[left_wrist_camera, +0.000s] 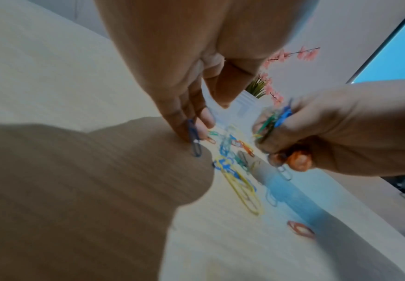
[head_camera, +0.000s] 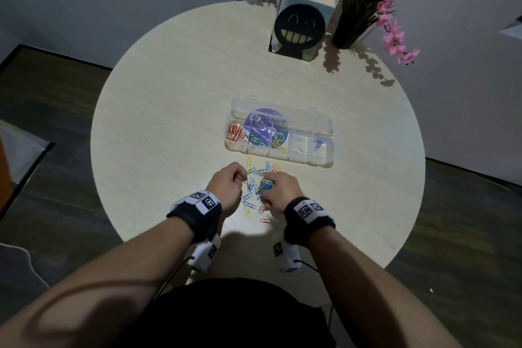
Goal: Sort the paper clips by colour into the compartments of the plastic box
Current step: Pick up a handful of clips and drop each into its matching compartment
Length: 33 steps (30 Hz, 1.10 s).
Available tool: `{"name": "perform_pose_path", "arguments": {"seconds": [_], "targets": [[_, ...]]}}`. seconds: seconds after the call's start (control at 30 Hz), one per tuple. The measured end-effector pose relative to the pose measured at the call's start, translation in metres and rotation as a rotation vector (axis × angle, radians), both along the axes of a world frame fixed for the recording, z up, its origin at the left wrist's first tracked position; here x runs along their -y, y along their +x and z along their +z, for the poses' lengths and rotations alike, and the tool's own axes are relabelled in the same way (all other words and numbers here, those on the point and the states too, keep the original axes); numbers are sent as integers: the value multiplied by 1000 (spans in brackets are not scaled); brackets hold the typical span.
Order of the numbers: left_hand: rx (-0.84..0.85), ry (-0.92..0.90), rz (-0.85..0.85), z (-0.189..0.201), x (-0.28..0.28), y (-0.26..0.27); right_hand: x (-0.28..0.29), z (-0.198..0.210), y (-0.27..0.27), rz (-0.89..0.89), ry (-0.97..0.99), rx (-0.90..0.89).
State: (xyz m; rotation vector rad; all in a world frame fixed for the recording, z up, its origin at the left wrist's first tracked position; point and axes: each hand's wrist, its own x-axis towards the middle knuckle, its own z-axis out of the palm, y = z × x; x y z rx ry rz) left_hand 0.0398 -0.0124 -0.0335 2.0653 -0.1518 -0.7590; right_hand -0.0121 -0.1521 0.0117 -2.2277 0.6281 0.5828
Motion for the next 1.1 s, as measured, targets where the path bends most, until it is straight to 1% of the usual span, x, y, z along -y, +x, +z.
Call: {"name": "perform_pose_path", "arguments": {"seconds": [0.07, 0.1, 0.17, 0.2, 0.23, 0.27, 0.3, 0.37, 0.4, 0.43, 0.47, 0.6, 0.67, 0.73, 0.8, 0.87, 0.97, 1.03, 1.1], "targets": [[23, 2, 1, 6, 0, 4, 10, 15, -3, -93, 78, 46], [33, -13, 17, 11, 2, 5, 14, 23, -4, -112, 94, 79], [28, -85, 89, 27, 9, 3, 18, 36, -3, -110, 90, 141], [-14, -143, 146, 37, 15, 1, 17, 41, -1, -98, 79, 171], [-94, -211, 200, 46, 21, 0, 16, 45, 2, -78, 68, 195], [-211, -298, 246, 53, 27, 0, 15, 49, 5, -57, 60, 216], [-375, -410, 290, 60, 32, 0, 12, 53, 9, -33, 44, 234], [-764, -688, 381, 72, 36, -1, 3, 63, 15, 26, 0, 277], [-914, -799, 424, 76, 36, -1, -1, 67, 19, 60, -33, 303], [-995, -874, 459, 81, 35, 0, -6, 72, 21, 94, -62, 326], [-1032, -929, 479, 86, 33, 0, -10, 76, 22, 121, -82, 339], [-1051, -1056, 543, 94, 27, 2, -19, 86, 19, 286, -146, 366], [-1058, -1060, 596, 90, 24, 4, -18, 93, 17, 369, -157, 370], [-1046, -1062, 618, 87, 23, 5, -14, 100, 15, 408, -122, 366], [-1043, -1088, 615, 87, 23, 6, -9, 107, 14, 372, -46, 395], [-1049, -1107, 593, 91, 23, 6, -4, 109, 15, 279, -13, 453], [-1043, -1083, 531, 96, 22, 6, 5, 108, 17, 106, -61, 555], [-1022, -1022, 492, 99, 20, 7, 11, 108, 18, 88, -125, 560], [-1017, -983, 486, 102, 19, 7, 12, 108, 18, 158, -163, 500]]}}
